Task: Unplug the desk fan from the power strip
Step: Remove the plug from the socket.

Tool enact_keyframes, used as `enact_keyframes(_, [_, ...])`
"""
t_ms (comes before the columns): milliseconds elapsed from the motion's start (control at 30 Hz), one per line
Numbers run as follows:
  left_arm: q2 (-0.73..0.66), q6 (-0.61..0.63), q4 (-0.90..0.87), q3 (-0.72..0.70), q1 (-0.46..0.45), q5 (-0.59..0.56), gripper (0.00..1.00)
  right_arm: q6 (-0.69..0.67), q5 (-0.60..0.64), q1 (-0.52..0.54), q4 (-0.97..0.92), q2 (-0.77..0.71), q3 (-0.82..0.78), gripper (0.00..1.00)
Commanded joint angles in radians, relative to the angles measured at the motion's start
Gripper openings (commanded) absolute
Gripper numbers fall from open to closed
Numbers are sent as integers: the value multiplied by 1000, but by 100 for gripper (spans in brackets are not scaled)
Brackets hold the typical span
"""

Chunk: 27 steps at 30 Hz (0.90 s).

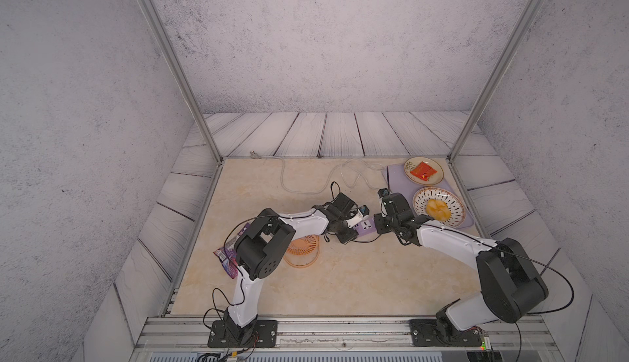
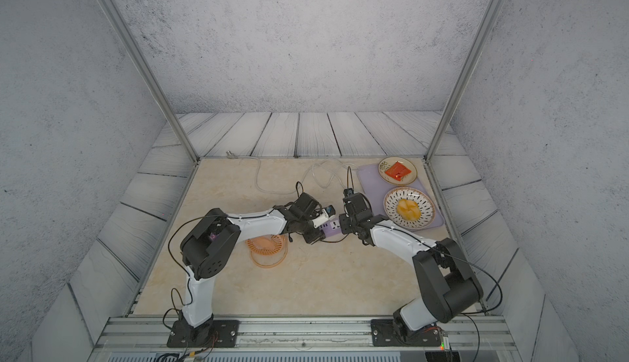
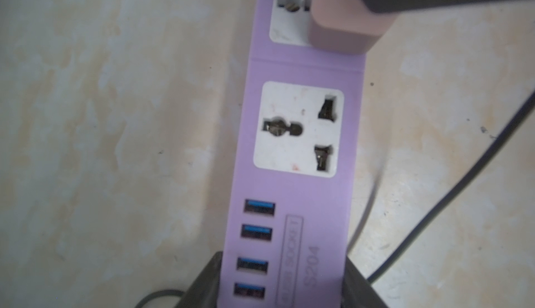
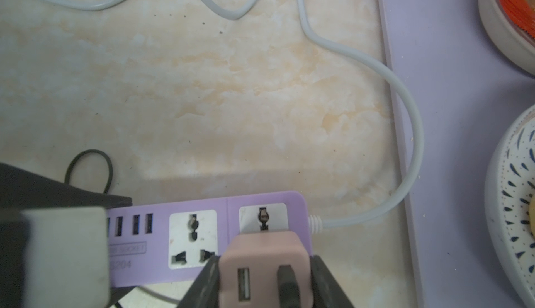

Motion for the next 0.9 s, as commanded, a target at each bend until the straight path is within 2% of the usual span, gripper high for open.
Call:
enact_keyframes(0, [12, -35, -6, 7, 6, -25, 0, 29, -58, 27, 3, -26, 6, 18])
enact_keyframes(367, [-5, -20, -15, -8, 6, -39, 0, 91, -52, -15, -38, -1, 19, 18])
enact_keyframes(867, [-3, -33, -6, 1, 6, -31, 0, 39, -77, 14, -20, -40, 7, 17])
